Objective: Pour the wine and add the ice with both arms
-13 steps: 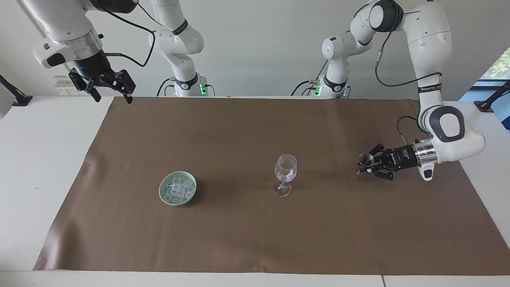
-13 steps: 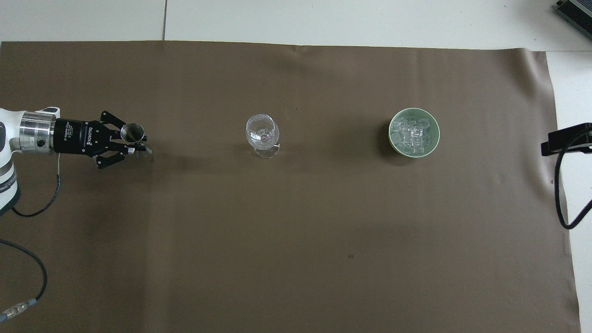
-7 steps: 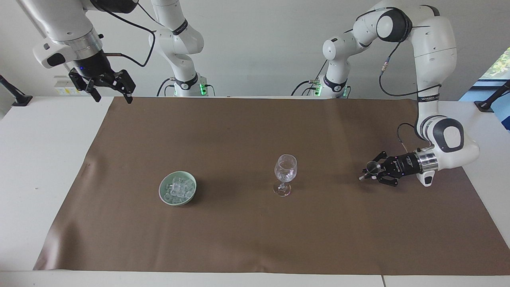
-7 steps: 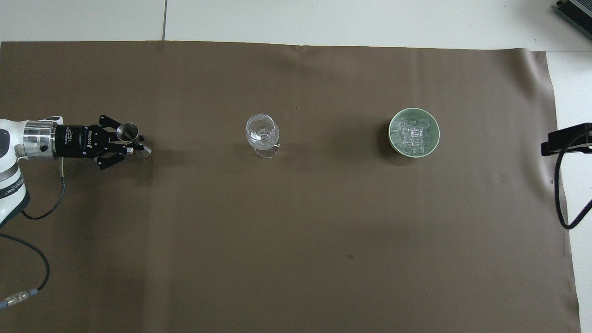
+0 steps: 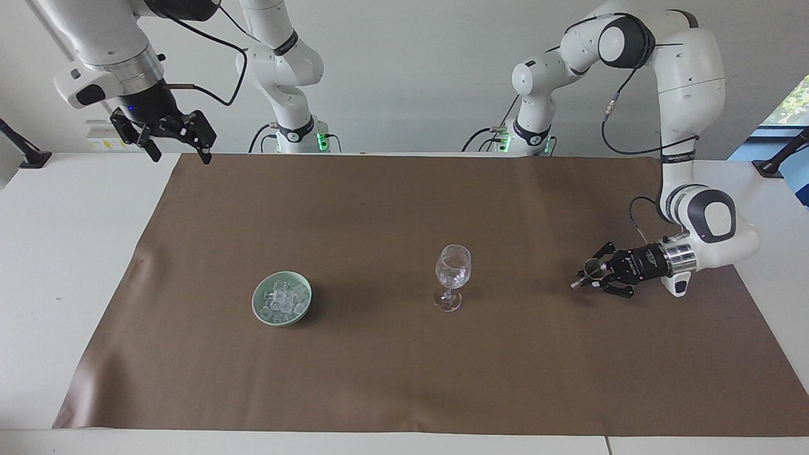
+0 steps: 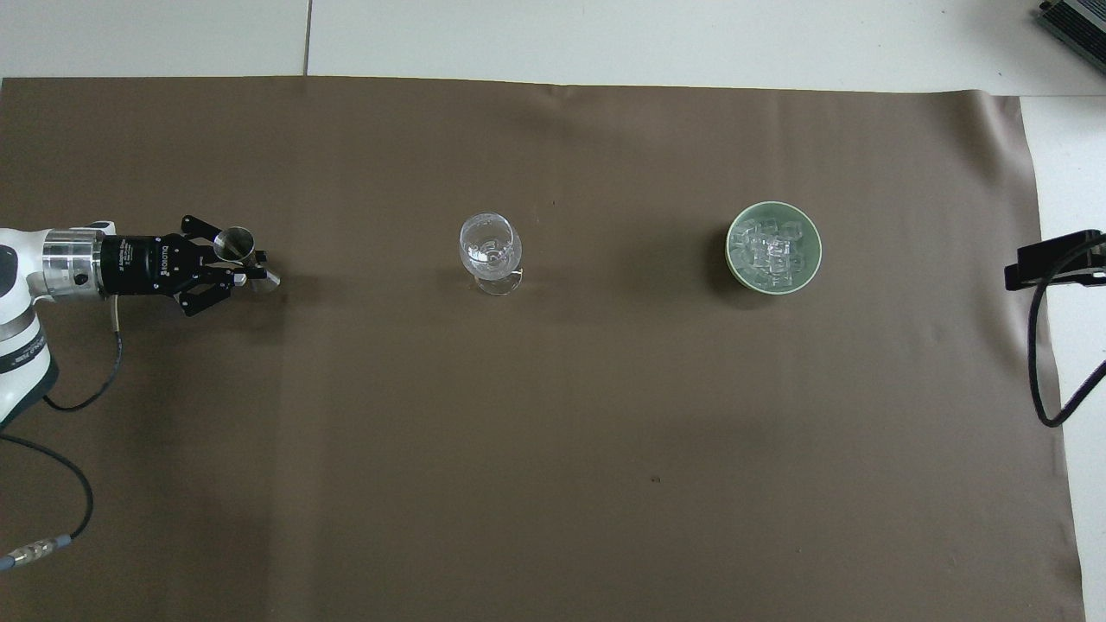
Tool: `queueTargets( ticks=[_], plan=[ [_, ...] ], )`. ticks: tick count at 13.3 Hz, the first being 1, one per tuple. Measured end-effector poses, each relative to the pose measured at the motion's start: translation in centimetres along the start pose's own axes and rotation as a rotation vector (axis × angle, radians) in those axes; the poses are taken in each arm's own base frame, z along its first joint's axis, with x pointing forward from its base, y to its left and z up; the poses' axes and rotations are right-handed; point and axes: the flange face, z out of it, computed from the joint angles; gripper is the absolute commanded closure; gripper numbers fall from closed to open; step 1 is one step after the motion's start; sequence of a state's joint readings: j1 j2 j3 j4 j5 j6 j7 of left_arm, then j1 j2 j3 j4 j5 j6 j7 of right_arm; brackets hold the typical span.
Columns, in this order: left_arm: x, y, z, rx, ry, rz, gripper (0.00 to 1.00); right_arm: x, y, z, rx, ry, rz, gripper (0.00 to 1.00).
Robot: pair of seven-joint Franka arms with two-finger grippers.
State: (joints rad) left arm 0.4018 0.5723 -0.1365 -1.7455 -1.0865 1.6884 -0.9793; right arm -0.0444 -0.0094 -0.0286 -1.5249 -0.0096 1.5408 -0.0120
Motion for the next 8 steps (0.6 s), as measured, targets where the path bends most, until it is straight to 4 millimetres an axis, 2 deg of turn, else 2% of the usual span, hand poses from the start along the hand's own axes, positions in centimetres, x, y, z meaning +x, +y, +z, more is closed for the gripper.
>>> queueTargets(
  ticks=[3,5,8],
  plan=[
    [0.3,0.2,-0.1,-0.002,-0.006,0.000,1.00,-0.7,-1.7,3.8,0.004,0.004,0.011,0.00],
    [0.4,0.2,0.0,-0.002,-0.007,0.004,1.00,-0.4,-3.5,7.5,0.004,0.009,0.010,0.00],
    [0.9,0.2,-0.3,-0.006,-0.010,0.009,1.00,0.4,-6.0,16.4,0.008,0.022,-0.020,0.00]
  ],
)
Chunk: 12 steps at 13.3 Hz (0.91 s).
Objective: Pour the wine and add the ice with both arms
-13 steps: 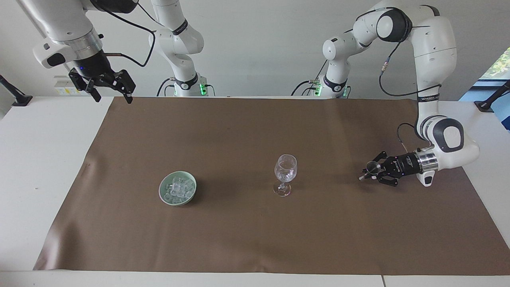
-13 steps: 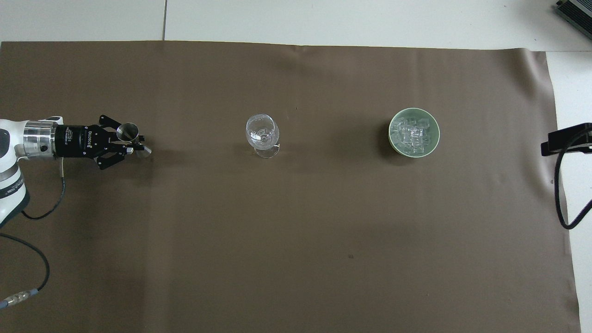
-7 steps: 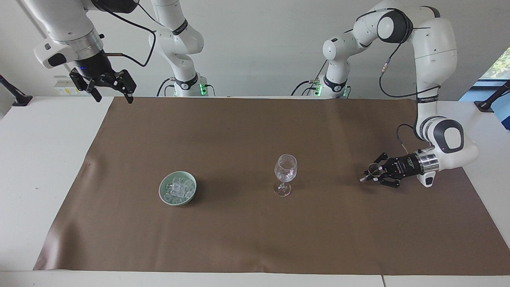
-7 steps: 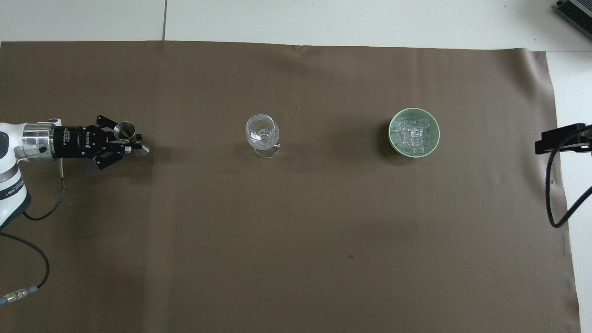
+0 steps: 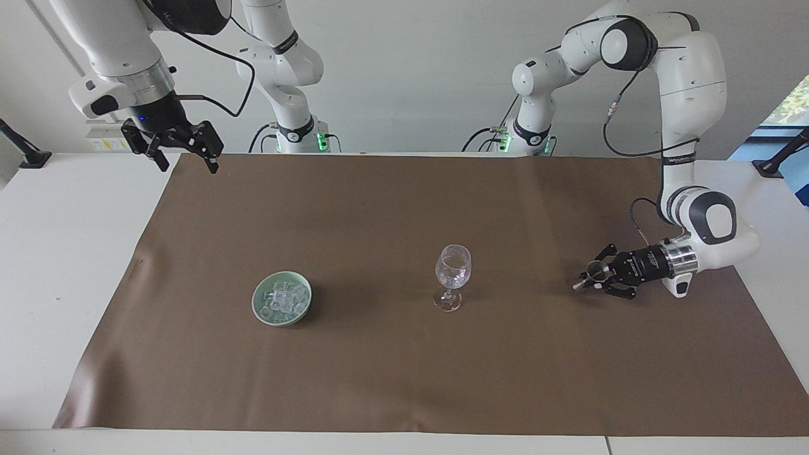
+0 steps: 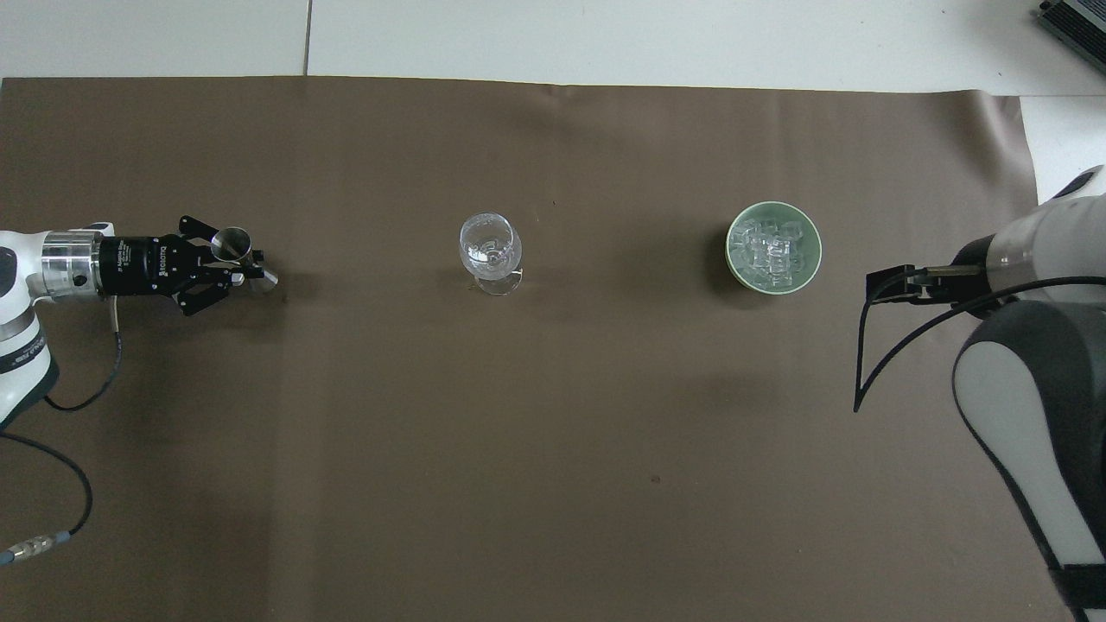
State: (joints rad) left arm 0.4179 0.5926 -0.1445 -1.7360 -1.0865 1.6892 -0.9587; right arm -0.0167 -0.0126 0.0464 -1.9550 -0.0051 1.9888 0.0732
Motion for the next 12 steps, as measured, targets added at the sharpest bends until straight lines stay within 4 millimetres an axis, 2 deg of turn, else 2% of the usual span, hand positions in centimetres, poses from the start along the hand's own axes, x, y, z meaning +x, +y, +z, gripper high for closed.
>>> queueTargets(
  ticks=[2,4,7,11,12],
  plan=[
    [0.4,0.0,0.0,0.000,-0.002,0.000,1.00,1.2,-2.4,4.9,0.008,0.024,-0.008,0.00],
    [0.7,0.0,0.0,0.000,-0.005,0.008,1.00,2.5,-3.1,7.9,0.016,0.054,-0.012,0.00],
    [1.0,0.0,0.0,-0.001,-0.006,0.011,0.99,3.6,-3.1,10.4,0.021,0.085,-0.010,0.00],
    [1.9,0.0,-0.2,-0.003,-0.011,0.012,0.88,4.3,-4.4,12.7,0.030,0.111,-0.029,0.00],
    [1.9,0.0,-0.2,-0.003,-0.012,0.012,0.82,4.5,-4.5,13.4,0.031,0.117,-0.028,0.00]
  ],
)
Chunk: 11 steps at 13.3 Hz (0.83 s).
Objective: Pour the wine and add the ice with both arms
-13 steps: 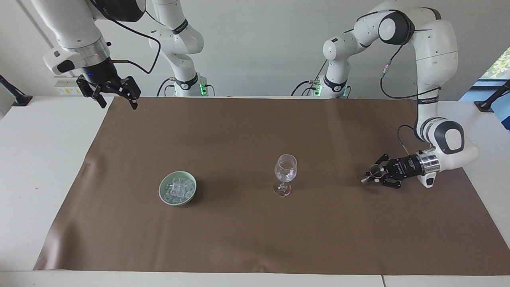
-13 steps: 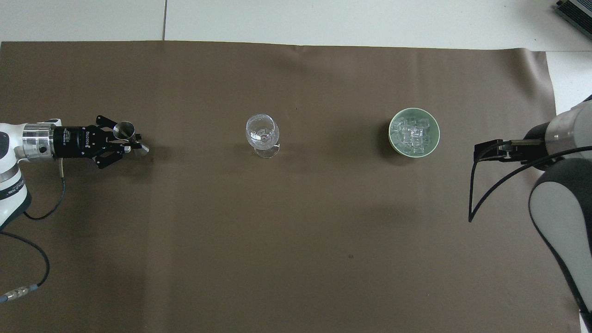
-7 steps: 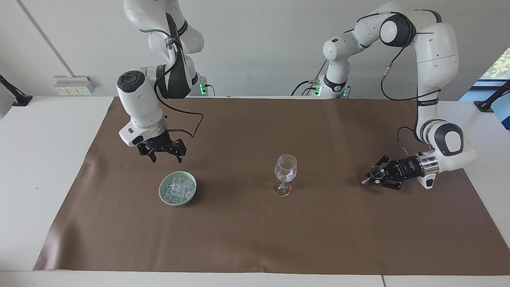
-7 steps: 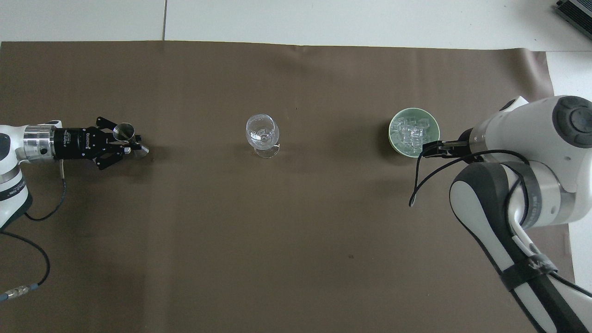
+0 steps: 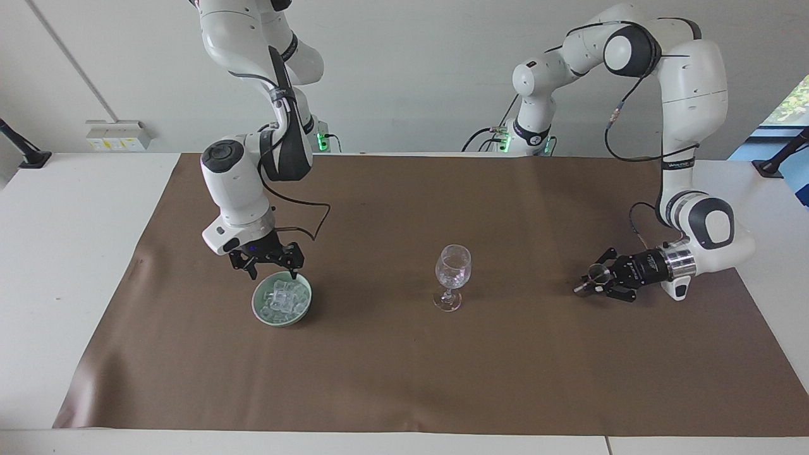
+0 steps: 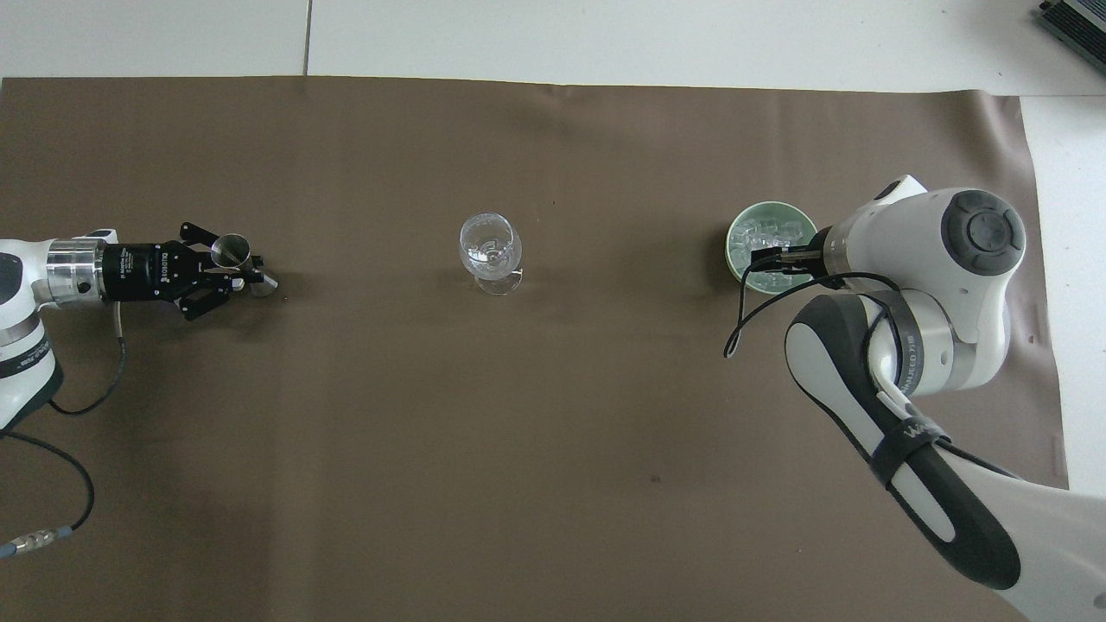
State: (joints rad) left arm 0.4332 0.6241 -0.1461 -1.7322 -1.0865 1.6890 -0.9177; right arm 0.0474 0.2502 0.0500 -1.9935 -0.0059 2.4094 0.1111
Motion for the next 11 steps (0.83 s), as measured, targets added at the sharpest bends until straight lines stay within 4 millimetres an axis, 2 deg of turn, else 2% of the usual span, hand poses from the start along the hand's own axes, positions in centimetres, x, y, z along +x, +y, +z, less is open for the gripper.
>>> queueTargets(
  ticks=[2,3,7,8,9,10,11],
  plan=[
    [0.0,0.0,0.0,0.000,-0.002,0.006,0.69,0.3,0.1,1.3,0.001,0.006,0.003,0.28],
    [0.0,0.0,0.0,0.001,-0.002,0.010,0.63,0.5,0.3,1.6,0.001,0.007,0.005,0.33],
    [-0.2,0.2,0.0,0.000,-0.003,0.025,0.59,1.5,0.6,0.9,0.000,0.028,0.012,0.35],
    [-0.3,0.2,0.0,0.000,-0.003,0.028,0.55,1.7,0.7,0.7,0.001,0.033,0.013,0.35],
    [-0.3,0.2,0.0,0.000,-0.003,0.029,0.43,1.8,0.7,0.5,0.001,0.037,0.013,0.35],
    [-0.3,0.2,-0.1,-0.001,-0.003,0.031,0.15,1.9,0.7,0.4,0.001,0.040,0.013,0.35],
    [-0.3,0.2,-0.1,-0.001,-0.002,0.034,0.00,2.0,0.7,0.4,0.001,0.041,0.013,0.35]
  ],
)
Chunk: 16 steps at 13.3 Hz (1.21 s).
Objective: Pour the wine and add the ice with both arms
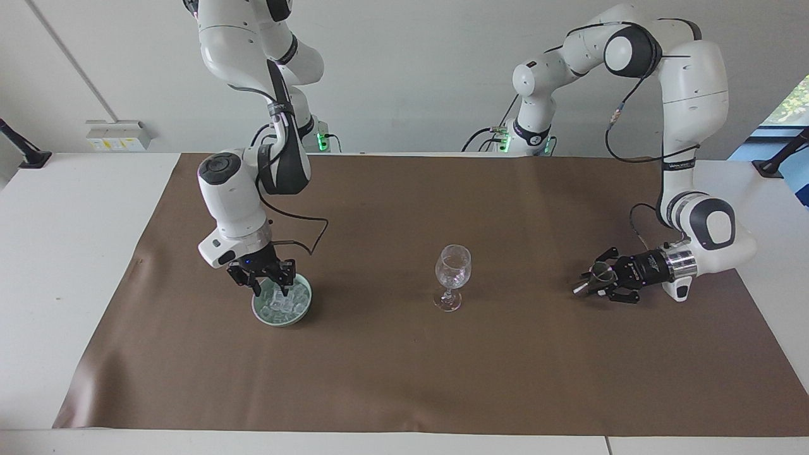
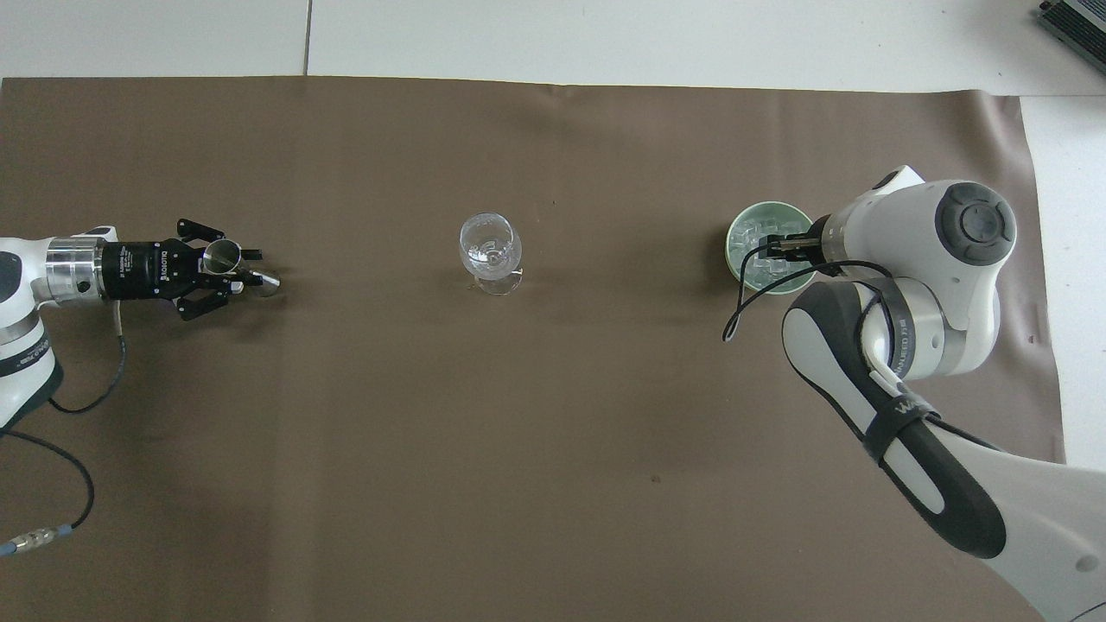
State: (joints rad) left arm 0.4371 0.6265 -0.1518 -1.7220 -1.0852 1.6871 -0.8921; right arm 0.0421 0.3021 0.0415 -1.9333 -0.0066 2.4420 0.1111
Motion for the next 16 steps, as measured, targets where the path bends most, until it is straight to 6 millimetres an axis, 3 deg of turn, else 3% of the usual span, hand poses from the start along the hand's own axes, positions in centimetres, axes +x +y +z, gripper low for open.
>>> queueTargets(
  ticks=[3,5,9,11,13,16],
  plan=[
    [-0.2,0.2,-0.2,0.006,0.013,0.017,0.00,0.3,-0.3,0.3,0.002,0.001,-0.004,0.36],
    [-0.6,0.4,-0.6,0.023,0.036,0.040,0.00,0.5,-0.5,0.9,0.003,-0.004,-0.006,0.45],
    [-1.8,0.9,-1.8,0.062,0.085,0.128,0.00,0.7,-0.5,1.2,0.003,-0.005,-0.006,0.71],
    [-2.1,1.1,-2.7,0.075,0.105,0.177,0.00,0.7,-0.5,1.1,0.004,-0.003,-0.006,0.91],
    [-2.8,1.2,-3.6,0.101,0.127,0.245,0.00,0.8,-0.6,1.0,0.004,-0.001,-0.007,1.00],
    [-4.4,1.9,-4.9,0.140,0.175,0.350,0.00,1.4,-0.8,0.4,0.007,0.013,-0.008,1.00]
  ],
)
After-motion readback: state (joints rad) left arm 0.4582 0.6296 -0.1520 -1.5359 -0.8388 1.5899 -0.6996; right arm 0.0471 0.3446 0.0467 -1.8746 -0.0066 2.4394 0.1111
